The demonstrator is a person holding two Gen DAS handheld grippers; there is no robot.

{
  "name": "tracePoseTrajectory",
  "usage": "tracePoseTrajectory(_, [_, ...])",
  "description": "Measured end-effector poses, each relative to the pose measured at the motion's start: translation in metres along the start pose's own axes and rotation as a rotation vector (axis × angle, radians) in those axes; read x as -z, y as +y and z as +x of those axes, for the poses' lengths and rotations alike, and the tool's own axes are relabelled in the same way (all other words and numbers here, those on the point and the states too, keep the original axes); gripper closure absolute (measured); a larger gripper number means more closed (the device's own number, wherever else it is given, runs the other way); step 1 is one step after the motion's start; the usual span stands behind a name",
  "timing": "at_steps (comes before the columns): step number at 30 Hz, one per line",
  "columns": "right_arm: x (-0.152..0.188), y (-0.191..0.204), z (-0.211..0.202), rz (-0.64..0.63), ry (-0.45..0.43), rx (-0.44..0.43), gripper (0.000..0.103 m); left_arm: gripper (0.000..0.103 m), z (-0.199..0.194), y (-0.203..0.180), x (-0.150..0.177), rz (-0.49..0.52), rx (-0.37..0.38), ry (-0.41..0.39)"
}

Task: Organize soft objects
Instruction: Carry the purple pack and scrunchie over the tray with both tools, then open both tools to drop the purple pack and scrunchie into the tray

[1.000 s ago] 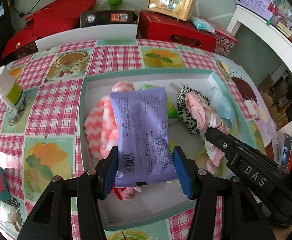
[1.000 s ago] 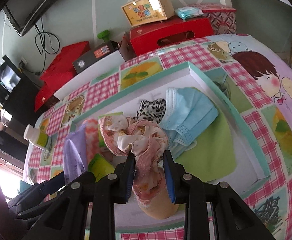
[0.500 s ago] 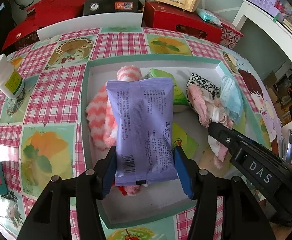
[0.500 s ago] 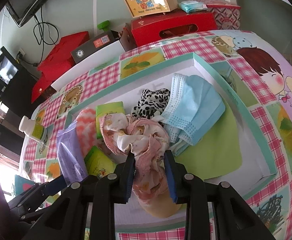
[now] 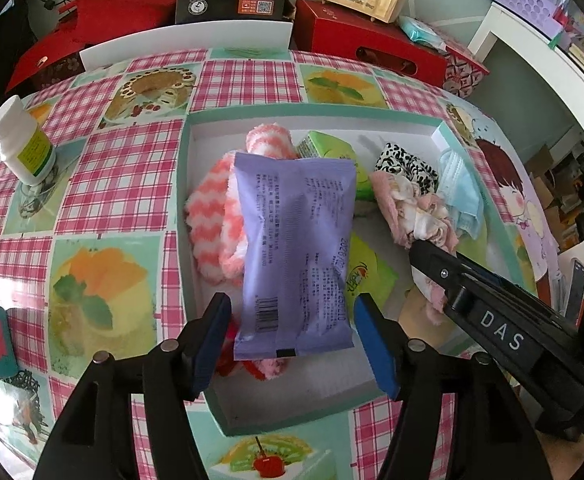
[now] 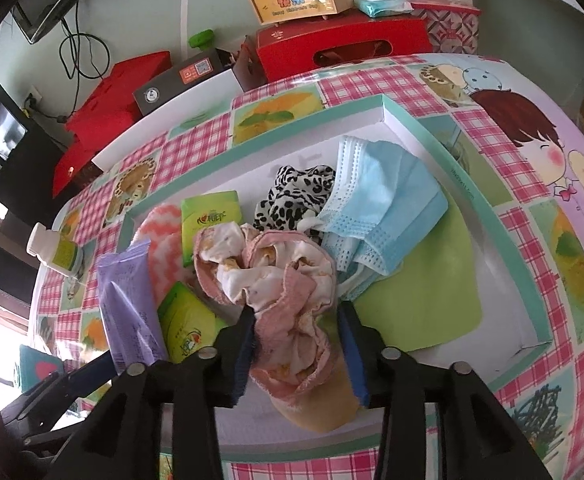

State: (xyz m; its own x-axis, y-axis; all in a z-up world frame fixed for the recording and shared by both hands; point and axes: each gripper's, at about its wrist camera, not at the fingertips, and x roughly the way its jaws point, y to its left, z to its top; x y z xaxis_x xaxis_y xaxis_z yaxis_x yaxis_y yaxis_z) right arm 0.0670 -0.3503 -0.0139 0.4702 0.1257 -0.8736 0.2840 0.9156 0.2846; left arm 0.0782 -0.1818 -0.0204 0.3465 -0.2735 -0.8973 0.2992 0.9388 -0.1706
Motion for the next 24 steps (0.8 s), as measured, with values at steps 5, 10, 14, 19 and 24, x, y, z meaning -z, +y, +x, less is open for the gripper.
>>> tracePoseTrajectory(5, [-0.001, -0.001, -0.004, -0.006, -0.01, -0.003, 0.057, 0.038, -0.011, 0.004, -0.001, -0.014, 0.012, -0.016])
tracePoseTrajectory(10, [-0.002, 0.001, -0.008, -0.012, -0.026, 0.008, 0.049, 0.037, -0.021, 0.014, -0.003, -0.051, 0.01, -0.04])
tracePoseTrajectory(14, [-0.003, 0.003, -0.009, -0.024, -0.029, 0.002, 0.046, 0.037, -0.029, 0.024, -0.007, -0.077, 0.004, -0.061])
tracePoseTrajectory(19, [-0.002, 0.012, -0.006, -0.068, -0.017, 0.013, 0.038, 0.032, -0.032, 0.044, -0.009, -0.145, -0.037, -0.08])
tracePoseTrajectory(24, [-0.001, 0.022, -0.004, -0.111, -0.016, 0.021, 0.031, 0.03, -0.029, 0.064, -0.008, -0.204, -0.086, -0.087])
